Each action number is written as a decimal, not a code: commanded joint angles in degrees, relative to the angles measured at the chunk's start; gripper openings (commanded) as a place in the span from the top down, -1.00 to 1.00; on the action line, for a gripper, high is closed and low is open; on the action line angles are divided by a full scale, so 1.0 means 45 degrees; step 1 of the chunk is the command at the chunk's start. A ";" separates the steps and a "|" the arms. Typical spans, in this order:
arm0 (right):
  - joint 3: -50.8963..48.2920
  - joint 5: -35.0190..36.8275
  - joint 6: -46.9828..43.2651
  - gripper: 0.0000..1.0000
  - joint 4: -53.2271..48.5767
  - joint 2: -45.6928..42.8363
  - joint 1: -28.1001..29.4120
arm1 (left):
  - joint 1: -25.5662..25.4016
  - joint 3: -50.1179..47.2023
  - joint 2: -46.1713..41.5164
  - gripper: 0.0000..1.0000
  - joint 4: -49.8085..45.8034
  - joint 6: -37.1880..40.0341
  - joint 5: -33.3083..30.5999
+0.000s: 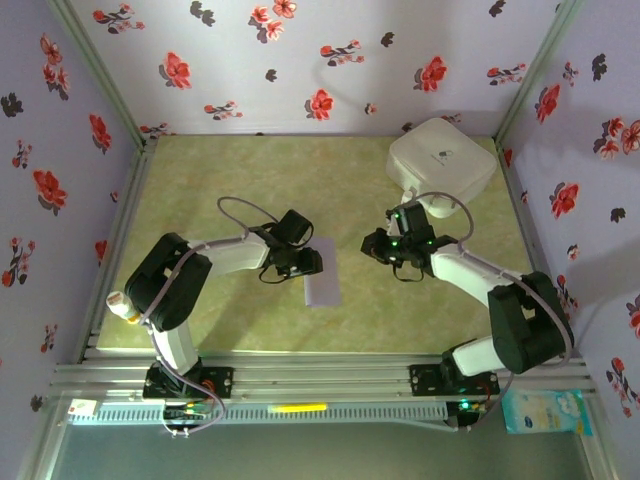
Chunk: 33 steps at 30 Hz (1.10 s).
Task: Fold a paper plane with a square sheet of paper (pick it up from the middle)
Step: Hold the square sheet of paper at the center of the table.
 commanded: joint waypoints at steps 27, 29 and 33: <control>-0.0148 -0.0354 0.0206 0.69 0.0291 0.0400 0.0087 | -0.0049 -0.0147 0.0966 0.06 0.0008 -0.0150 -0.0692; -0.0147 -0.0372 0.0184 0.70 0.0266 0.0414 0.0089 | -0.0052 -0.0185 0.0955 0.05 0.0023 -0.0177 -0.0686; -0.0147 -0.0348 0.0197 0.69 0.0282 0.0446 0.0114 | -0.0055 -0.0243 0.0982 0.05 0.0056 -0.0223 -0.0693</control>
